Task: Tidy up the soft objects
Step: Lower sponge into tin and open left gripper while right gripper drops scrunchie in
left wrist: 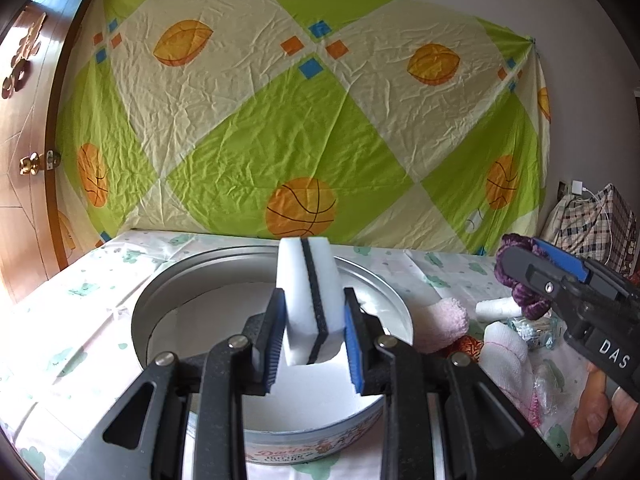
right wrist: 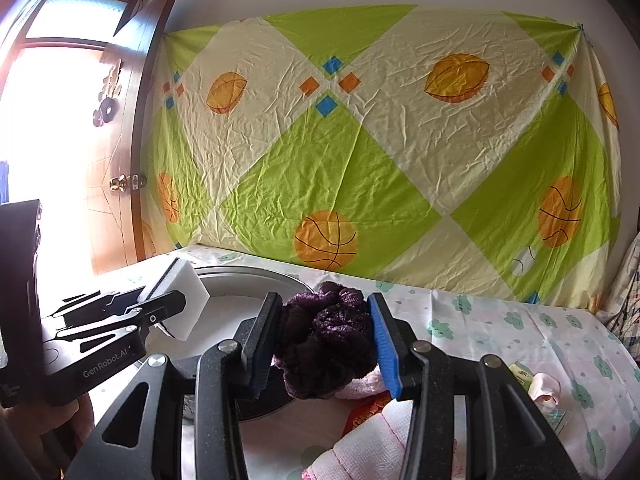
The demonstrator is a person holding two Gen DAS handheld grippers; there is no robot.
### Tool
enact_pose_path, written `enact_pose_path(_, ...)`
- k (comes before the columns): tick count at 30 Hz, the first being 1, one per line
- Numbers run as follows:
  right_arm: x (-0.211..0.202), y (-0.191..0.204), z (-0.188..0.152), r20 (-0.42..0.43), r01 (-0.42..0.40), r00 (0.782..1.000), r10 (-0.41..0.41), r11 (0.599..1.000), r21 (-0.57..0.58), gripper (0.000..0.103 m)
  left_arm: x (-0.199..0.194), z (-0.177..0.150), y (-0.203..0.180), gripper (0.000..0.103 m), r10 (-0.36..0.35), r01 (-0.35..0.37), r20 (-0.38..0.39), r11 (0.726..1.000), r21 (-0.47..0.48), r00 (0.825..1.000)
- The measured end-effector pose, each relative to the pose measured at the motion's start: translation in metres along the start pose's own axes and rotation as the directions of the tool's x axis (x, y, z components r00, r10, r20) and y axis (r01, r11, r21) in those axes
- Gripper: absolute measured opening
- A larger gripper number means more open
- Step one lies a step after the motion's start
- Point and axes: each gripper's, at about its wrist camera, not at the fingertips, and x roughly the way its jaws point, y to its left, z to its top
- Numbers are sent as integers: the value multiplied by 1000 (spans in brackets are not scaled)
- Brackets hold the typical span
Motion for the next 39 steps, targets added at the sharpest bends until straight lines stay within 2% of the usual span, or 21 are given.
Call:
enact_pose_path(19, 22, 23, 20, 13, -26, 1000, 26, 999, -33, 46, 13, 11, 16, 26, 44, -44, -4, 999, 18, 999)
enact_pose_path(26, 38, 32, 28, -4, -40, 999, 40, 998, -48, 47, 27, 12, 27, 26, 53, -53, -44, 999, 15, 998)
enact_pose_path(39, 97, 40, 46, -82, -52, 995, 48, 998, -44, 47, 63, 25, 45, 26, 71, -65, -147, 997, 48, 987)
